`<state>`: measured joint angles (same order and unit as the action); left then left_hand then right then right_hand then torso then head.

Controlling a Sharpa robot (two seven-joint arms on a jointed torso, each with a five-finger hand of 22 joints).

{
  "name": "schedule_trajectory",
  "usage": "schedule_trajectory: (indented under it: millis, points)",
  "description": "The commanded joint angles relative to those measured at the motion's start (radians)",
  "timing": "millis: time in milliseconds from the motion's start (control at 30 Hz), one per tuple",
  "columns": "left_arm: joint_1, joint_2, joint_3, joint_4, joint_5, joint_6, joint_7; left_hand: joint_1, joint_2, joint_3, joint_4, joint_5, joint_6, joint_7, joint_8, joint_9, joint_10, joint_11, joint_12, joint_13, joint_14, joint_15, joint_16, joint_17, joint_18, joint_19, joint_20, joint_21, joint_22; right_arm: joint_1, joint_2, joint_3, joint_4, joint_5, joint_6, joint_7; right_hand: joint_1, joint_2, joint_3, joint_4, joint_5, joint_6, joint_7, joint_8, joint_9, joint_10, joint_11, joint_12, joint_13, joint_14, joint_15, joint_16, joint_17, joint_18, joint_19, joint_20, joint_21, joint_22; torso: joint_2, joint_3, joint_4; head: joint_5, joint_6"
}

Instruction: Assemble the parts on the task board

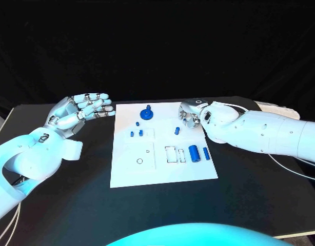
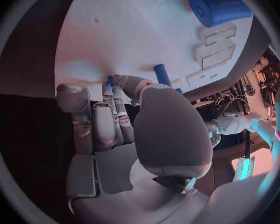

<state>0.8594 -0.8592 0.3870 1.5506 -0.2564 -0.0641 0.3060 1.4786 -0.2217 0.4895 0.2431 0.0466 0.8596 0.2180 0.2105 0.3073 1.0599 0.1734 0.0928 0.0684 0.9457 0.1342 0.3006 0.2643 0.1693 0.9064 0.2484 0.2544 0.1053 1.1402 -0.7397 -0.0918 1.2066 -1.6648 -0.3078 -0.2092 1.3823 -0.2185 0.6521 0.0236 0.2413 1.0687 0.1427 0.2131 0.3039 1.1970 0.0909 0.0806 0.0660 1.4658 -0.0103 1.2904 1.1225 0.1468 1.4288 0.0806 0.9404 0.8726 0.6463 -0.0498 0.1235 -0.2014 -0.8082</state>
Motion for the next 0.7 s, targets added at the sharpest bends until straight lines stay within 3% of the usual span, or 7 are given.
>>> schedule_trajectory:
  millis: [33,233,333,567,700]
  points:
    - [0.000,0.001,0.001,-0.001,0.005,0.003,0.004,0.004,0.004,-0.007,0.002,0.004,0.004,0.009,0.000,-0.002,0.001,0.000,0.003,0.002,0.006,0.001,-0.007,0.001,0.015,0.007,0.000,-0.004,-0.001,-0.005,0.000,-0.003,0.002,-0.014,0.009,-0.009,0.007,0.021,0.011,-0.005,-0.006,0.014,-0.005,0.010,0.008,0.037,-0.022,0.009,0.011,0.033,-0.011,0.008,0.005,-0.017,0.005,-0.008,0.015,0.016,0.000,-0.0002,0.0005,-0.002,-0.002]
    - [0.000,0.001,0.001,-0.004,0.000,0.004,0.001,0.004,0.004,-0.007,0.002,0.004,0.004,0.009,0.000,-0.002,0.001,0.000,0.003,0.002,0.006,0.001,-0.007,0.001,0.015,0.007,0.000,-0.004,-0.001,-0.005,0.000,-0.003,-0.001,-0.054,0.000,-0.046,0.017,0.031,0.036,-0.025,-0.030,0.019,-0.012,0.025,0.025,0.061,-0.029,0.006,0.014,0.035,-0.017,0.023,0.014,-0.022,0.010,-0.014,0.042,0.046,0.000,-0.0008,0.0016,-0.007,-0.006]
    - [0.000,0.001,0.001,-0.005,-0.002,0.004,0.000,0.004,0.004,-0.007,0.002,0.004,0.004,0.009,0.000,-0.002,0.001,0.000,0.003,0.002,0.006,0.001,-0.007,0.001,0.015,0.007,0.000,-0.004,-0.001,-0.005,0.000,-0.003,-0.004,-0.064,0.001,-0.055,0.005,0.015,0.038,-0.028,-0.033,0.010,-0.007,0.024,0.028,0.055,-0.025,-0.004,0.012,0.032,-0.014,0.021,0.006,-0.022,0.006,-0.013,0.039,0.044,0.000,-0.0010,0.0012,-0.007,-0.007]
    - [0.000,0.002,0.001,-0.007,-0.009,0.004,-0.002,0.004,0.005,-0.007,0.002,0.004,0.004,0.009,0.000,-0.002,0.001,0.000,0.003,0.002,0.007,0.001,-0.007,0.002,0.015,0.008,0.000,-0.005,-0.002,-0.005,0.001,-0.003,-0.007,-0.073,0.007,-0.061,-0.002,0.003,0.038,-0.030,-0.032,0.002,-0.004,0.022,0.030,0.048,-0.022,-0.012,0.010,0.031,-0.012,0.022,0.005,-0.022,0.004,-0.012,0.038,0.044,0.002,-0.0001,-0.0009,-0.005,-0.008]
    - [-0.001,0.002,0.001,-0.009,-0.011,0.004,-0.004,0.004,0.004,-0.008,0.003,0.004,0.004,0.009,0.000,-0.002,0.000,0.000,0.003,0.002,0.007,0.001,-0.008,0.002,0.015,0.009,0.000,-0.005,-0.002,-0.005,0.001,-0.003,-0.005,-0.075,0.013,-0.061,-0.024,-0.025,0.032,-0.024,-0.020,-0.023,0.005,0.010,0.029,0.017,-0.011,-0.020,0.003,0.029,-0.003,0.023,0.000,-0.021,-0.001,-0.007,0.033,0.041,0.002,-0.0006,0.0001,-0.008,-0.008]
